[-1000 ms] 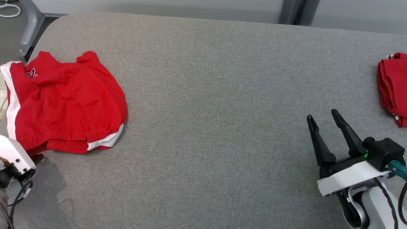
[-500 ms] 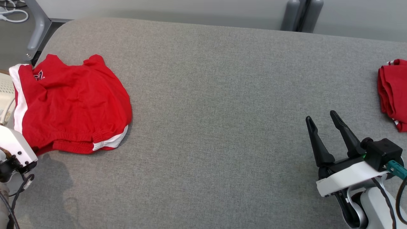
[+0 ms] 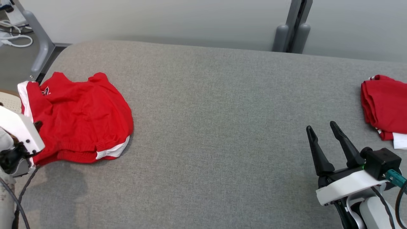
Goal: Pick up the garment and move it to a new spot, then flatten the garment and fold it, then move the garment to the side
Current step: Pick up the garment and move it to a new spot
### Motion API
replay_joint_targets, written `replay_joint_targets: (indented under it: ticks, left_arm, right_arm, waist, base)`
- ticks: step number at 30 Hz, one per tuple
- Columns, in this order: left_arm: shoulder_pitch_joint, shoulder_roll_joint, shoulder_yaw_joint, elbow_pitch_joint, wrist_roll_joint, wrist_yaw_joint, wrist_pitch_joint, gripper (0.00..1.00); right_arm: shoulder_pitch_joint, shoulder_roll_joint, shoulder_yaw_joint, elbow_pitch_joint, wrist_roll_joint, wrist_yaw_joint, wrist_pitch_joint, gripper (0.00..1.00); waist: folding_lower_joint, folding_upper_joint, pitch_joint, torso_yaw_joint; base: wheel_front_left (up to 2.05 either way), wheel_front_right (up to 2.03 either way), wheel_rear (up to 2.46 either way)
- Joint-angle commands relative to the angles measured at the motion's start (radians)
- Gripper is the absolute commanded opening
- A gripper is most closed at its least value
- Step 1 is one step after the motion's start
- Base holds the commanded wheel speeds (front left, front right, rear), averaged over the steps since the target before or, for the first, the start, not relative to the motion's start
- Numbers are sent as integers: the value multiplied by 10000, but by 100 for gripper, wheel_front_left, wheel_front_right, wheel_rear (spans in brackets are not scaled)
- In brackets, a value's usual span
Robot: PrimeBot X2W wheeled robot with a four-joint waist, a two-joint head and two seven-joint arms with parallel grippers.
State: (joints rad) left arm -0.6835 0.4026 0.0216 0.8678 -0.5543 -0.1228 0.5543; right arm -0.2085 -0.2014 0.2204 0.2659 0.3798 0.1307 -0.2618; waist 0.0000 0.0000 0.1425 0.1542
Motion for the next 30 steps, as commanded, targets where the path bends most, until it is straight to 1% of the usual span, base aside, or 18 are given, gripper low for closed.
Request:
replay_joint_targets:
  ticks: [1,2,3,4,5,9,12,16,21,24,30]
  left_arm:
    - [139,9,-46,-216,-11,-60,-23,0]
    - [258,8,-149,-510,14,-72,-46,0]
    - [380,-8,-230,-819,19,-80,-54,16]
    - [515,-43,-297,-1115,6,-85,-54,50]
    - [673,-52,-359,-1427,-8,-88,-52,100]
    - [1324,-24,-691,-2893,37,-88,-251,100]
    - [1923,4,-840,-4020,147,-91,-802,100]
    - [2708,-198,-867,-5152,436,182,-1721,100]
    - [3488,-439,-776,-6092,621,451,-2841,100]
    - [3931,-614,-723,-6605,792,550,-3732,100]
    - [5147,-1267,-669,-7301,946,919,-5247,100]
  right_arm:
    - [135,-58,-54,-28,87,4,-57,100]
    - [175,-48,-65,-25,89,4,-57,100]
    - [199,-40,-77,-27,90,4,-57,100]
    - [237,-29,-85,-27,90,4,-57,100]
    - [287,-12,-74,-21,87,6,-57,100]
    - [413,58,-62,8,90,4,-57,100]
    - [527,103,-84,-2,98,4,-57,100]
    - [549,74,-83,-17,83,4,-57,100]
    - [590,68,-194,-104,25,4,-57,100]
    - [618,99,-235,-145,5,4,-57,100]
    - [597,164,-319,-274,19,4,-55,100]
  waist:
    - [0,0,-150,-69]
    - [0,0,-231,-98]
    - [0,0,-304,-125]
    - [0,0,-385,-159]
    - [0,0,-464,-200]
    - [0,0,-757,-399]
    - [0,0,-910,-610]
    - [0,0,-1019,-898]
    - [0,0,-1128,-1289]
    - [0,0,-1209,-1536]
    - [0,0,-1321,-2070]
  base:
    - [0,0,0]
    - [0,0,0]
    - [0,0,0]
    - [0,0,0]
    - [0,0,0]
    - [0,0,0]
    - [0,0,0]
    - [0,0,0]
    - [0,0,0]
    - [0,0,0]
    - [0,0,0]
